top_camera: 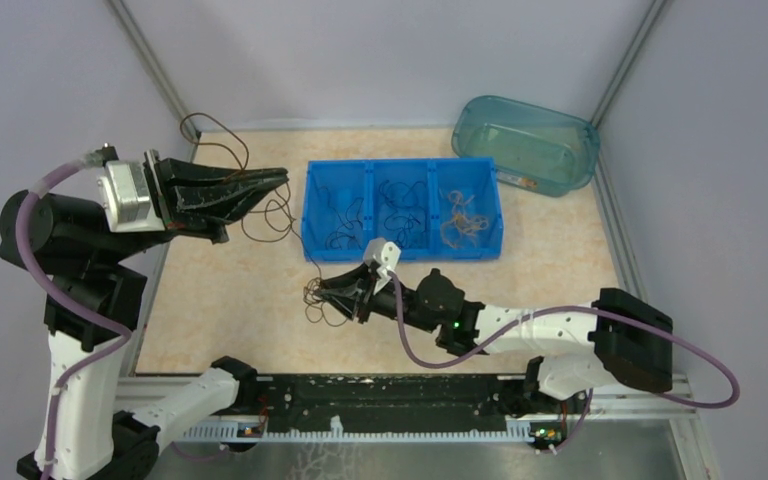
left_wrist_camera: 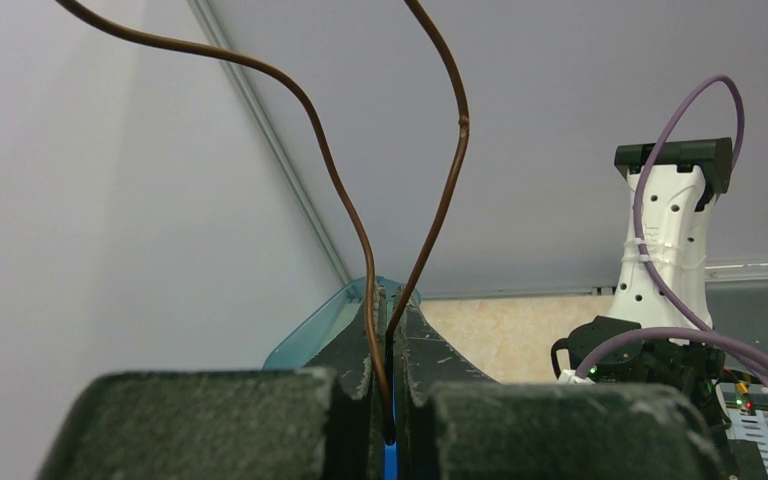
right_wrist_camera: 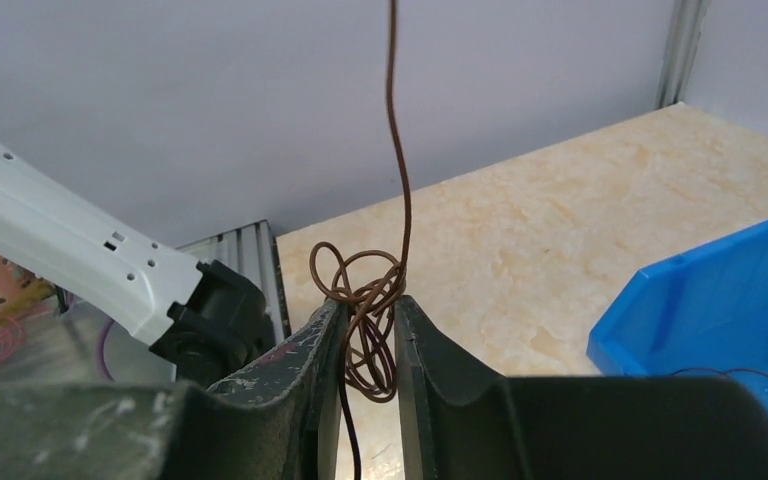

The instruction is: Untangle the cables

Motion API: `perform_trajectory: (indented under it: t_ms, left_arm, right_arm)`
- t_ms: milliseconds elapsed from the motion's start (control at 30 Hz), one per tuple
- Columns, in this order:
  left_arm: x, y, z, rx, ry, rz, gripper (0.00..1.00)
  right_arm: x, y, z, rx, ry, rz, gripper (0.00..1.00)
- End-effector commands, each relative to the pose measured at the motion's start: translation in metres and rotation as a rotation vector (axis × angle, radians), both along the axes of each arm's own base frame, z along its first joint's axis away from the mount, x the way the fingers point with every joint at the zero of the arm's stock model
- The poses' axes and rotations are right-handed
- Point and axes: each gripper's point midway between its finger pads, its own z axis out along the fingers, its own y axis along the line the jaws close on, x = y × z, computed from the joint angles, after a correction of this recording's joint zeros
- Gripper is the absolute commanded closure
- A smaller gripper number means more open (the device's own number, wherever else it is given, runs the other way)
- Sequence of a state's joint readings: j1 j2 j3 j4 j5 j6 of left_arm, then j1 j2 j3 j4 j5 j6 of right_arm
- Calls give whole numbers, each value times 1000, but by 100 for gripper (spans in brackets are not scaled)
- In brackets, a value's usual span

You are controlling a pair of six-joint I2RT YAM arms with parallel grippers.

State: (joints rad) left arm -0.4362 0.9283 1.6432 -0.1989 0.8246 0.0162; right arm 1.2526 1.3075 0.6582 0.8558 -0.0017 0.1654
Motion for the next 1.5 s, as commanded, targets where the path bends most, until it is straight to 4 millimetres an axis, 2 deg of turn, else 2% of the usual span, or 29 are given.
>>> perform_trajectory:
  t_ms: [0,200,333,467,667,1000,1033,1133,1300,1467]
  left_arm:
    - [-6,2,6,-10,-35,-8,100]
    - [1,8,12,-9,-125,69,100]
    - [12,20,30,-40,-207,188,100]
    - [14,32,53,-85,-293,274,100]
    - [19,44,72,-117,-383,368,100]
    - [31,82,105,-259,-469,600,100]
    - [31,85,108,-270,-482,620,100]
    - [28,86,112,-269,-506,620,100]
    - [21,73,107,-240,-485,535,100]
    - [17,68,111,-245,-481,493,100]
  right_arm:
    - [1,1,3,20,7,-1,75]
    - [-2,-12,-27,-29,64,-9,77]
    - [-4,-24,-52,-55,112,-22,78]
    - [-4,-37,-70,-82,145,-52,78]
    - [-4,-51,-89,-117,167,-80,78]
    - [-4,-66,-123,-162,220,-114,79]
    - [-4,-68,-127,-172,223,-118,77]
    - [-4,-73,-137,-186,239,-131,61]
    - [-2,-78,-142,-206,222,-149,49]
    - [5,-86,-145,-249,185,-192,40]
